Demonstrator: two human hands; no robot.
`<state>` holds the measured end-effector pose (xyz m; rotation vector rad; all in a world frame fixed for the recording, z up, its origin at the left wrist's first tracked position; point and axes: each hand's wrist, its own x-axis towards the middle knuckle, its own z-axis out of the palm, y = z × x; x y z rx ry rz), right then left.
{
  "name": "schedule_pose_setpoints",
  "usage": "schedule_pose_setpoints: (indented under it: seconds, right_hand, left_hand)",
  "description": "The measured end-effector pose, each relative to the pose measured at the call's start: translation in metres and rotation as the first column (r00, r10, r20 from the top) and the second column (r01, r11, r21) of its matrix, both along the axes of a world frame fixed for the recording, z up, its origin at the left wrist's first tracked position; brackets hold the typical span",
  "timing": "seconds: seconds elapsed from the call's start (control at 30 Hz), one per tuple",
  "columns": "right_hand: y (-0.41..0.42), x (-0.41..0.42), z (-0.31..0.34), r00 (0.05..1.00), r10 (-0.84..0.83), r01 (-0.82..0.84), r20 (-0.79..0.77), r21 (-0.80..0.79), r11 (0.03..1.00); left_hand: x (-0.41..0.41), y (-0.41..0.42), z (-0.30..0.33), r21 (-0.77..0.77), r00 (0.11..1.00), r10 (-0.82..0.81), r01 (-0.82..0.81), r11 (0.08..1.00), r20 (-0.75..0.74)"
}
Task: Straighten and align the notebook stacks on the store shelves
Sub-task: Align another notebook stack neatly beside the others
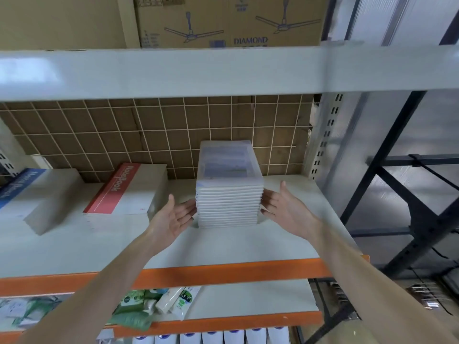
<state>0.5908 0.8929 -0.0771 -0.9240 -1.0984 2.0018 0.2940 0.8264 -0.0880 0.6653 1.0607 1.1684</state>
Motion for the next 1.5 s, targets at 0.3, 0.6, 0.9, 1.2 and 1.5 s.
schedule_pose_setpoints:
  seconds: [0.3, 0.6, 0.9, 1.2, 1.5]
  right_hand:
    - [-0.016, -0.005, 0.005, 0.995, -0.066, 0.066, 0.069, 0.009, 0.998]
    - [-0.031, 0.001, -0.011, 0.992, -0.083, 0.087, 0.097, -0.033, 0.996]
    - [-0.039, -0.009, -0.004, 0.987, -0.059, 0.062, 0.15, -0.014, 0.998]
    - [-0.064, 0.001, -0.002, 0.976, -0.217, 0.216, 0.026, 0.05, 0.975]
    - [-0.112, -0.099, 0.008, 0.996, -0.025, 0.0, 0.091, 0.261, 0.965]
  left_hand:
    - [0.012, -0.01, 0.007, -0.007, 0.999, 0.003, -0.003, 1.0, -0.041]
    - [0.011, -0.028, -0.002, -0.053, 0.994, -0.044, 0.039, 0.998, -0.101]
    - [0.013, -0.026, 0.001, -0.107, 0.992, -0.046, 0.034, 0.994, -0.119]
    - [0.004, -0.073, 0.015, -0.018, 0.996, -0.003, 0.001, 1.0, -0.093]
    - [-0.06, -0.119, 0.031, 0.149, 0.95, 0.281, -0.261, 0.954, -0.134]
